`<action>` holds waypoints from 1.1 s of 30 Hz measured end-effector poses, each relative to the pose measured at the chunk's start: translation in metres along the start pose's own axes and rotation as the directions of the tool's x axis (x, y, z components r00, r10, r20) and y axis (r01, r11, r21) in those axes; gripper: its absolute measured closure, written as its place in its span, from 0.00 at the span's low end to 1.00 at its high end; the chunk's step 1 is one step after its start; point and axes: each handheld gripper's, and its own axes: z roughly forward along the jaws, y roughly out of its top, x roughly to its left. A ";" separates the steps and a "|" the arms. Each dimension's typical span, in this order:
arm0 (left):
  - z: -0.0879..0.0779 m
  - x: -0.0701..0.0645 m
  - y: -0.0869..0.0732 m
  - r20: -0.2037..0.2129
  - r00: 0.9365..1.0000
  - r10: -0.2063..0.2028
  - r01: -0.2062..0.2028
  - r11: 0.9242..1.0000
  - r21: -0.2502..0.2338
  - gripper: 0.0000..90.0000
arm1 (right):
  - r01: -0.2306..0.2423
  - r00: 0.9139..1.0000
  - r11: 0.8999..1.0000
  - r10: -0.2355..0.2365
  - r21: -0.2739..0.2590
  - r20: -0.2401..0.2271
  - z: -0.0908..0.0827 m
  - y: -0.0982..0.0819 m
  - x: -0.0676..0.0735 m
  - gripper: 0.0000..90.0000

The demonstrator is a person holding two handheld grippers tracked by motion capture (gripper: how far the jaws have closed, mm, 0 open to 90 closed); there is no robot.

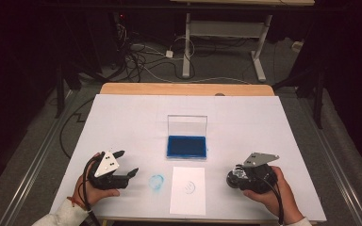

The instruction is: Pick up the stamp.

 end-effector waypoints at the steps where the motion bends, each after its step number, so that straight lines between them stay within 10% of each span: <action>1: 0.000 0.000 0.000 0.001 1.000 0.001 -0.001 1.000 0.001 0.24 | -0.003 1.000 1.000 0.003 0.003 0.001 0.000 0.000 0.000 0.62; 33: -0.001 0.001 -0.001 -0.003 1.000 0.008 -0.008 1.000 -0.009 0.23 | 0.107 0.994 0.991 -0.107 -0.076 0.013 -0.008 0.023 0.008 0.63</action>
